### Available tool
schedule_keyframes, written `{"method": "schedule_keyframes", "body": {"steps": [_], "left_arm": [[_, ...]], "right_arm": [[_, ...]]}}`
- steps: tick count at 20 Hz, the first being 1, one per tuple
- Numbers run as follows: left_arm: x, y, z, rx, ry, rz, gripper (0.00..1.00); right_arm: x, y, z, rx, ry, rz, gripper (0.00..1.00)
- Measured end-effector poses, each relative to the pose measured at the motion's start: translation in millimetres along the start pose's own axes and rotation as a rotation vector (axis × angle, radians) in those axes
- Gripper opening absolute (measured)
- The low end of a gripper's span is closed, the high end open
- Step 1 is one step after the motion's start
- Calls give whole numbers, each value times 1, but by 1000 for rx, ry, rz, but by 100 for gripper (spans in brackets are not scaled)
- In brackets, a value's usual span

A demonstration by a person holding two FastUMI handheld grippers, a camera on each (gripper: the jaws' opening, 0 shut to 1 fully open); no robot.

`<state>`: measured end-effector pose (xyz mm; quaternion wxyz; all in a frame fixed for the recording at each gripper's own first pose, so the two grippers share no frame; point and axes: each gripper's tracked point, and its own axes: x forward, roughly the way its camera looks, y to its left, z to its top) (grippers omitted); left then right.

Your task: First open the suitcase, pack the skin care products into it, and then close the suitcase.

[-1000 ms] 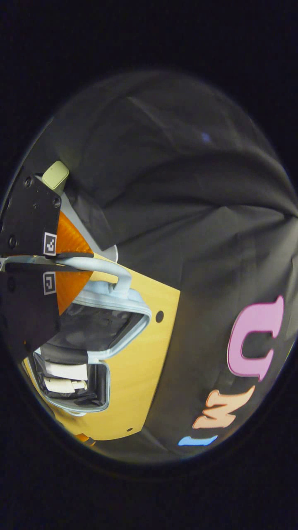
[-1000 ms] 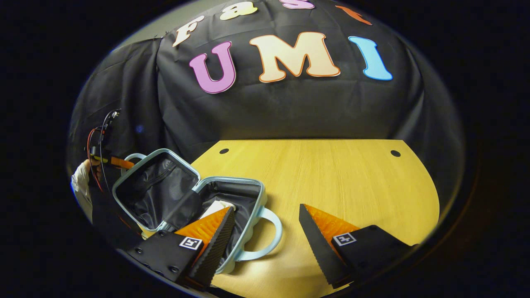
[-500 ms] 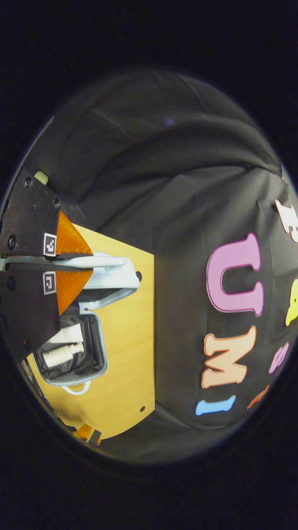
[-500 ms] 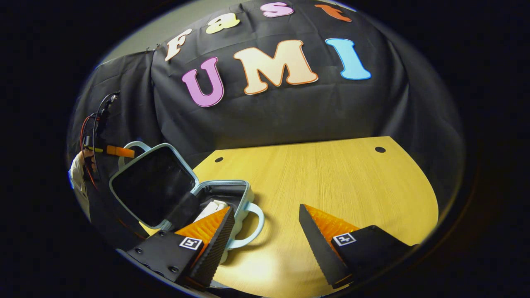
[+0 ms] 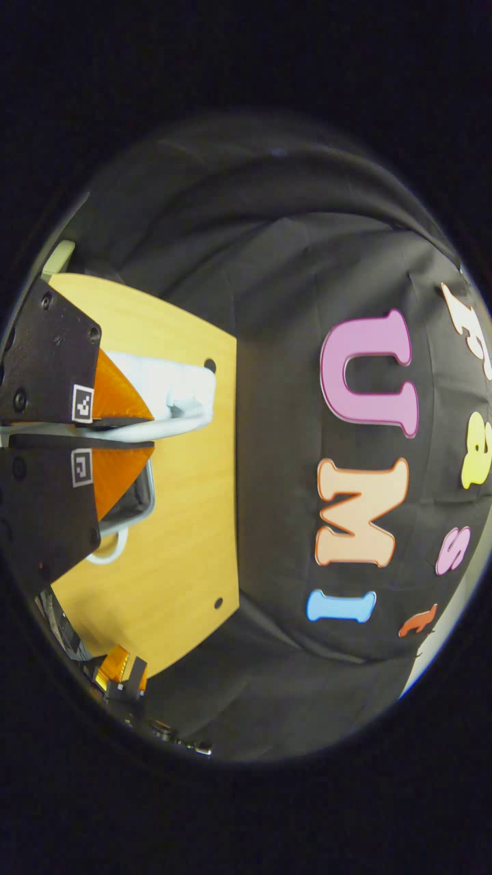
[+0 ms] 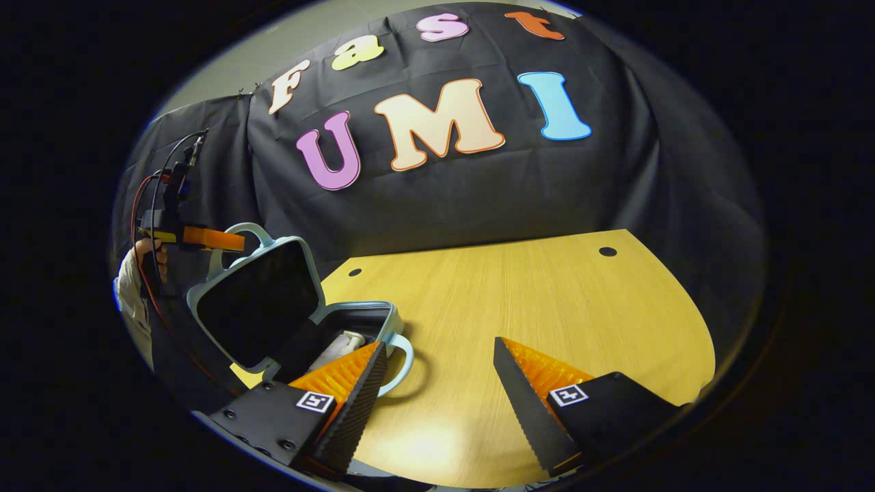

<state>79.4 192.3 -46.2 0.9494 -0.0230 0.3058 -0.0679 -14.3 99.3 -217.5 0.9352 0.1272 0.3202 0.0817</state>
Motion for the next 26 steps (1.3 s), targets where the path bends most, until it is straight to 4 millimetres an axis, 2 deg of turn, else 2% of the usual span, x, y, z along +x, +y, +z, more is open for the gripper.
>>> {"method": "schedule_keyframes", "body": {"steps": [3, 4, 6, 11, 15, 19, 26], "left_arm": [[13, -36, -5, -22, 11, -75, 0], [2, -47, -24, -31, 20, -104, 0], [19, -67, -36, -40, 35, -130, 0], [43, -114, -60, -60, 82, -211, 0], [63, -147, -96, -39, 146, -255, 0], [82, -170, -130, -35, 215, -277, 0], [111, -190, -187, 27, 306, -253, 0]], "right_arm": [[-11, -14, 1, 5, -8, -20, 98], [-14, -20, 1, 6, -9, -27, 98], [-21, -31, 2, 3, -12, -45, 98], [-38, -61, -1, 10, -12, -94, 98], [-49, -80, -6, 16, -5, -127, 98], [-59, -97, -9, 21, 1, -153, 98], [-71, -126, -17, 16, 23, -194, 98]]}}
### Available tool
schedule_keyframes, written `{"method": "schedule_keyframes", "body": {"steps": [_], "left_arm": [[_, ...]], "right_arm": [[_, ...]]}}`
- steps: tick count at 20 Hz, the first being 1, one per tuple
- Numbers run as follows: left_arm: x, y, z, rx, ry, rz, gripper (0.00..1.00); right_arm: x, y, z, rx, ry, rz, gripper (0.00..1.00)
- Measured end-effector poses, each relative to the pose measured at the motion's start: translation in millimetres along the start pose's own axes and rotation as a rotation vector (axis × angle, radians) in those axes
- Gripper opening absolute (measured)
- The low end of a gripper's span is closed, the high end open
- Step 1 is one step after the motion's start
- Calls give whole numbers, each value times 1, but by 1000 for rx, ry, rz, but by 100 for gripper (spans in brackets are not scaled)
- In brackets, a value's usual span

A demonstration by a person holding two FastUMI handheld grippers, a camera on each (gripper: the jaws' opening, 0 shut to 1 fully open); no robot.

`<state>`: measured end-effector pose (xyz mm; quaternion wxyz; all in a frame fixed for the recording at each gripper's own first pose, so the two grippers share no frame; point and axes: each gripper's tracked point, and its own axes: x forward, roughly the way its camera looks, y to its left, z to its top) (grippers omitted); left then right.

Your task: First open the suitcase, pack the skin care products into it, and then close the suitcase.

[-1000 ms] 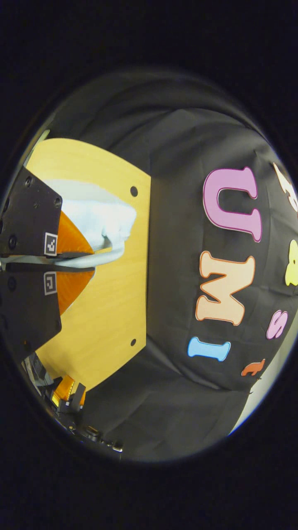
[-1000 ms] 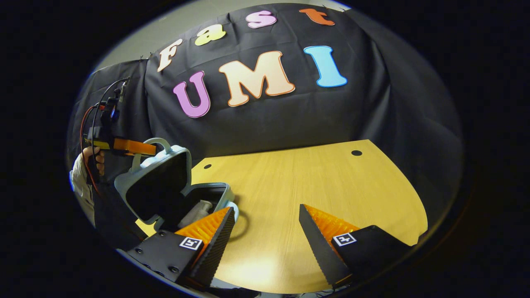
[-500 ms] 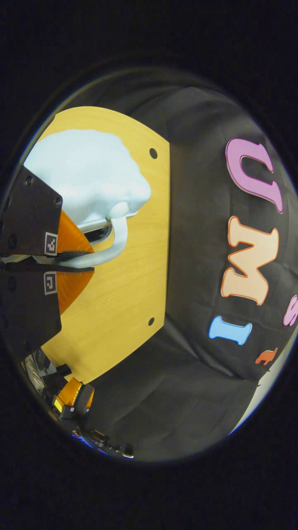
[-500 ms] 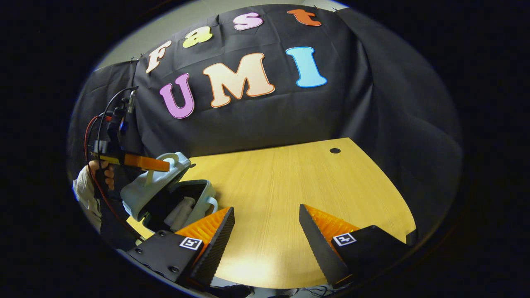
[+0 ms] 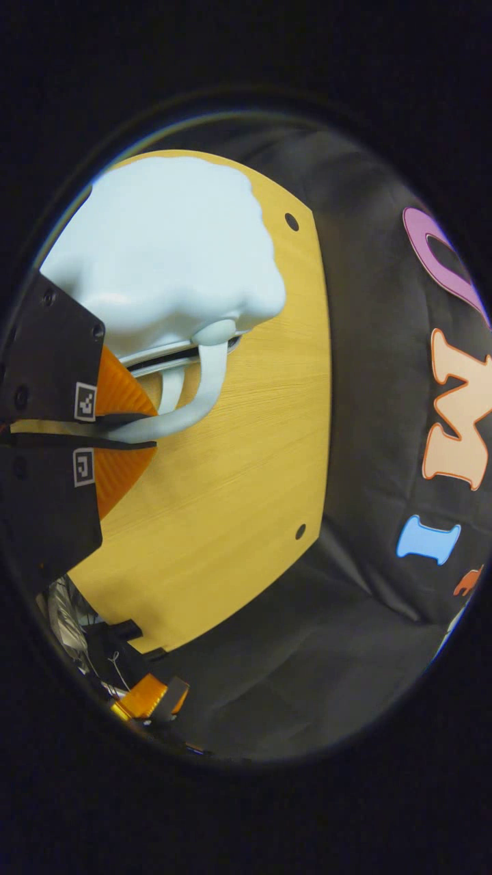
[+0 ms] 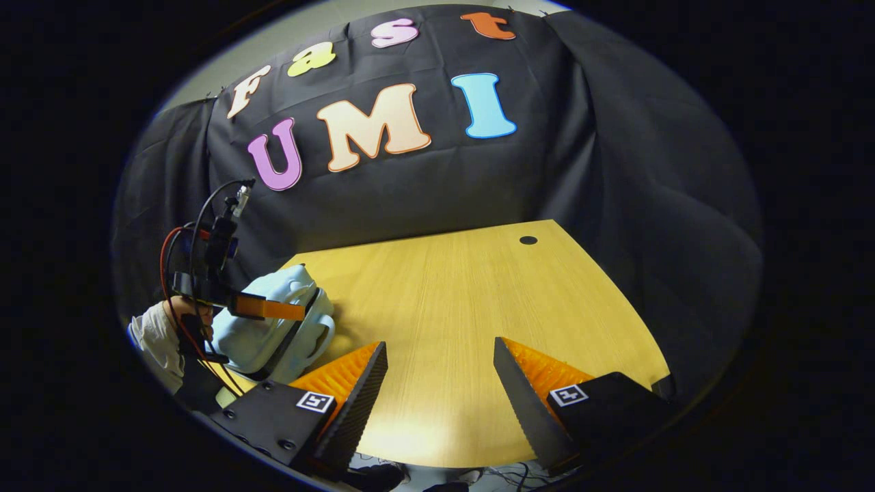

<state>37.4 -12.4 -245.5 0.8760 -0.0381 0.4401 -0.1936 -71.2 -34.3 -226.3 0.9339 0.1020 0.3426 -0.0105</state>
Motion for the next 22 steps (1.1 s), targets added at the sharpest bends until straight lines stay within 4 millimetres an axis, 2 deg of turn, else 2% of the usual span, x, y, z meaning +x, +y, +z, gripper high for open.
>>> {"method": "schedule_keyframes", "body": {"steps": [7, 9, 11, 12, 13, 14, 15, 17, 19, 20, 22], "left_arm": [[19, 1, -22, 78, 47, 98, 3], [27, 4, -21, 57, 30, 142, 10], [27, -10, -16, -4, 1, 136, 28], [27, -17, -10, -6, -36, 147, 59], [25, -18, -2, 13, -81, 184, 77], [17, -16, 8, 51, -138, 240, 94], [7, -14, 19, 84, -195, 281, 99], [-20, -22, 37, 116, -299, 311, 98], [-51, -39, 58, 107, -433, 324, 98], [-73, -47, 71, 96, -512, 334, 97], [-127, -59, 101, 72, -690, 346, 96]], "right_arm": [[2, -21, 6, 7, -6, -13, 98], [1, -25, 9, 4, -12, -12, 98], [1, -29, 13, 5, -21, -9, 98], [0, -32, 16, 1, -28, -8, 98], [-1, -34, 17, -4, -32, -5, 98], [-2, -37, 20, -8, -39, 0, 98], [-3, -39, 21, -10, -44, 9, 98], [-3, -38, 28, -5, -58, 37, 98], [-8, -39, 42, -7, -104, 68, 98], [-12, -39, 51, -22, -138, 77, 98], [-25, -35, 82, -77, -244, 70, 98]]}}
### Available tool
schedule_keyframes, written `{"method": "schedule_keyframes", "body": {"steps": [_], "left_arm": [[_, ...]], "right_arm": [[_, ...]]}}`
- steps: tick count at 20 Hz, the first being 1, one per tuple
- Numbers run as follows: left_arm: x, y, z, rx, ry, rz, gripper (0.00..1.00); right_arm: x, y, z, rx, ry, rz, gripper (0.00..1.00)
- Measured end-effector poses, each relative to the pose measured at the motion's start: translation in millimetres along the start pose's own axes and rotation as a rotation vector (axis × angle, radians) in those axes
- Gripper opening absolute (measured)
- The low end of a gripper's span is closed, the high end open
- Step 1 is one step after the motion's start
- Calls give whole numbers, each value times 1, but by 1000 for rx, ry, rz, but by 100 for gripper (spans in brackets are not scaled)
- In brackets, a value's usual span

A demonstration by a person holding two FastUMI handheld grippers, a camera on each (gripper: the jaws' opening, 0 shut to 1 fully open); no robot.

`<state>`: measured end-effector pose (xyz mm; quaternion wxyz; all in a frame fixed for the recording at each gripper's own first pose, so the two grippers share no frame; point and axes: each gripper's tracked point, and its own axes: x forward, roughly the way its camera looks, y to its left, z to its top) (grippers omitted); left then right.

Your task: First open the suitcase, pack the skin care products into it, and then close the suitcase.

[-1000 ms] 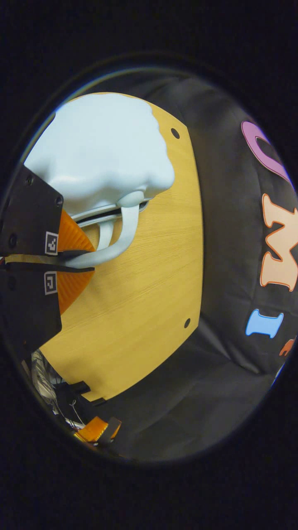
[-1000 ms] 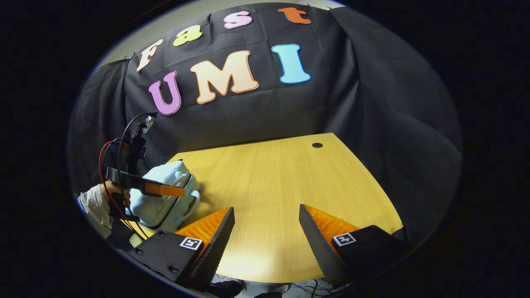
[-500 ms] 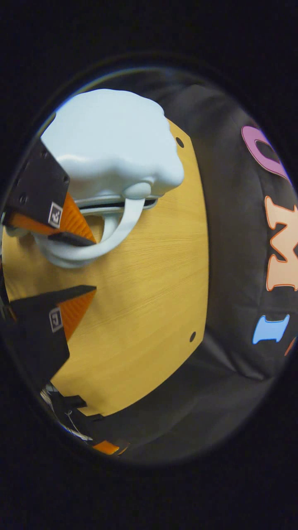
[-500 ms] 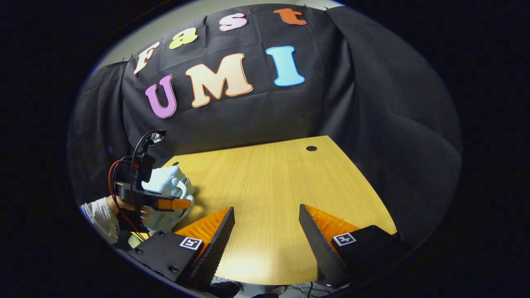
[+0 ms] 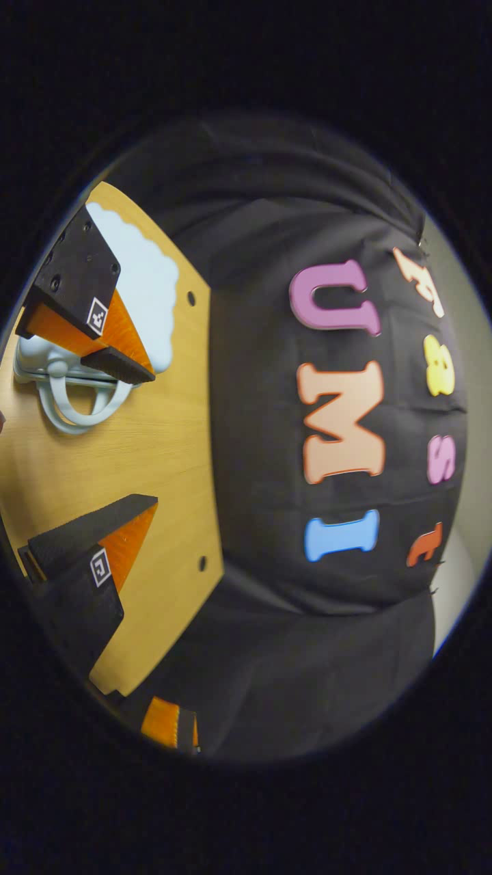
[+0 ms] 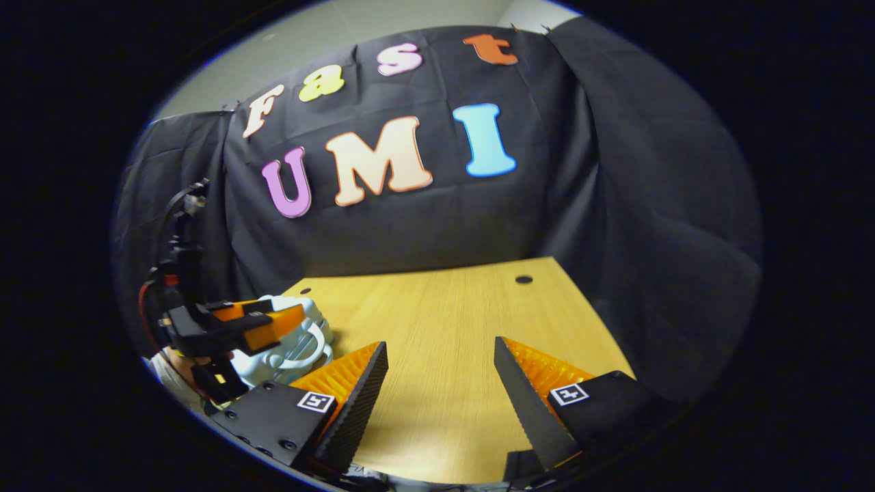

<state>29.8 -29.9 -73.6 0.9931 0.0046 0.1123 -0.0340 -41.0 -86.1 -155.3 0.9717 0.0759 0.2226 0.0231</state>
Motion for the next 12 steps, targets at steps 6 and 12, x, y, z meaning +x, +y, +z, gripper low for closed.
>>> {"method": "schedule_keyframes", "body": {"steps": [6, 12], "left_arm": [[-47, 13, 81, -57, -213, -15, 95], [-65, 29, 107, -99, -268, -47, 95]], "right_arm": [[-30, 46, 115, -132, -328, -21, 98], [-59, 82, 157, -78, -429, -46, 99]]}}
